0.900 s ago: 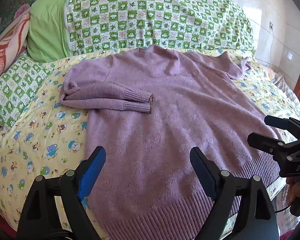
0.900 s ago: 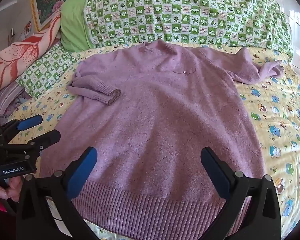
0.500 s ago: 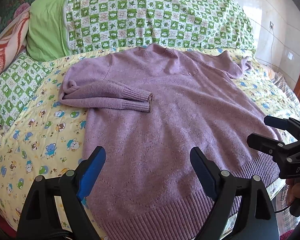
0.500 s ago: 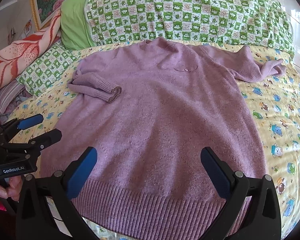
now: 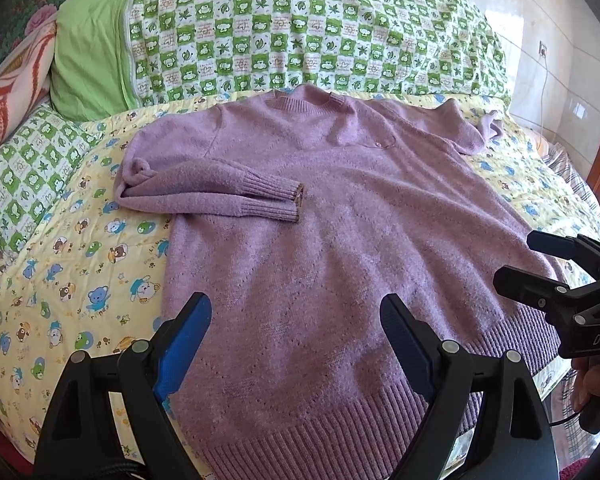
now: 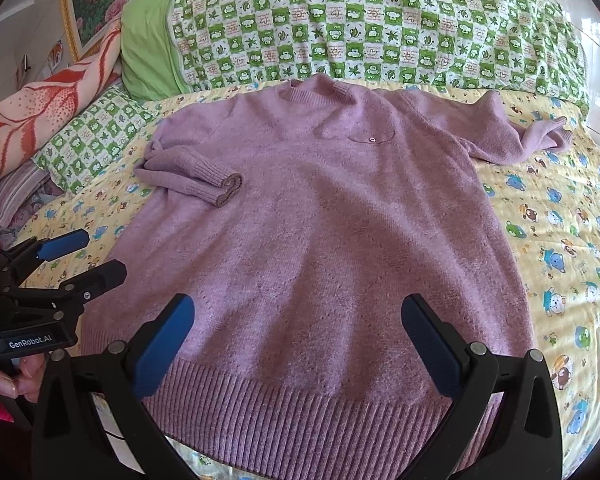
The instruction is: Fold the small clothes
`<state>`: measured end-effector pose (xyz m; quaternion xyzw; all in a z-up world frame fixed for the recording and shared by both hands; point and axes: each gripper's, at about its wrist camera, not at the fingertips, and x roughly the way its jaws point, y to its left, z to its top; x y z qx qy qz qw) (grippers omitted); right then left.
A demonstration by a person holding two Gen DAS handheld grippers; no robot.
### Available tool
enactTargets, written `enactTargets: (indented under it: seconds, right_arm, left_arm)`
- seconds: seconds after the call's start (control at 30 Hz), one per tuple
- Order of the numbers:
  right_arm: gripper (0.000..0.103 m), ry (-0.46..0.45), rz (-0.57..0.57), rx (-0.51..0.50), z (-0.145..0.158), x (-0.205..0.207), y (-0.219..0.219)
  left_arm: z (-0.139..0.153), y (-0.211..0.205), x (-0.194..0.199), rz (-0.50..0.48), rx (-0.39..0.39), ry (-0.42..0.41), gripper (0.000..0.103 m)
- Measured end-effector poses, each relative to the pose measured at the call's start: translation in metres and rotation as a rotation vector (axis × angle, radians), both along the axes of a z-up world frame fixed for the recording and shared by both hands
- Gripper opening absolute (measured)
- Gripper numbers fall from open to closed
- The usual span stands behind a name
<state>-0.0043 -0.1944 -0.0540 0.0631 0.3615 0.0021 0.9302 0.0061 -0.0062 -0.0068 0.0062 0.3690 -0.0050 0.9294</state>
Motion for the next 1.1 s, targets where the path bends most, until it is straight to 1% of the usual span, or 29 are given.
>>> enactTargets:
  seconds: [0.1,0.23,0.3,0.37,0.57,0.67,0.73,0.83,0.93,0.97,1.03,1.07,1.1]
  right_arm:
    - [0.103,0.003,0.001,0.000,-0.001,0.002,-0.001]
    - [0.103,0.001,0.000,-0.003,-0.001,0.003,-0.001]
    - [0.103,0.002,0.000,-0.002,-0.001,0.003,-0.001]
    - [0.103,0.003,0.000,-0.003,-0.001,0.003,-0.001]
    - [0.103,-0.001,-0.002,-0.005,-0.002,0.004,-0.002]
    - [0.103,0.000,-0.012,0.000,-0.003,0.005,-0.004]
    - [0.103,0.000,-0.025,0.003,-0.002,0.005,-0.009]
    - [0.103,-0.026,-0.052,0.014,0.004,0.006,-0.021]
    - [0.103,-0.062,-0.106,0.021,0.012,0.008,-0.044]
    - [0.103,-0.077,-0.131,0.045,0.015,0.009,-0.054]
    - [0.103,-0.063,-0.186,0.079,0.019,0.013,-0.076]
    - [0.103,-0.038,-0.215,0.102,0.021,0.016,-0.087]
    - [0.103,-0.048,-0.242,0.121,0.024,0.018,-0.099]
  left_arm:
    - [0.000,0.001,0.003,-0.002,-0.009,0.006,0.087]
    - [0.000,0.001,0.002,-0.003,-0.052,0.010,0.087]
    - [0.000,0.001,0.003,0.000,-0.055,0.015,0.087]
    - [-0.001,0.001,0.004,0.001,-0.042,0.021,0.087]
    - [0.000,0.002,0.012,0.005,-0.068,0.045,0.087]
    - [0.001,0.003,0.017,0.008,-0.099,0.072,0.087]
    - [0.002,0.004,0.022,0.011,-0.096,0.065,0.087]
    - [0.005,0.005,0.033,0.018,-0.100,0.060,0.087]
    - [0.009,0.004,0.046,0.021,-0.100,0.048,0.087]
    - [0.011,0.005,0.051,0.023,-0.102,0.047,0.087]
    - [0.015,0.005,0.064,0.024,-0.107,0.043,0.087]
    - [0.017,0.005,0.073,0.026,-0.106,0.046,0.087]
    - [0.019,0.005,0.080,0.028,-0.106,0.047,0.087]
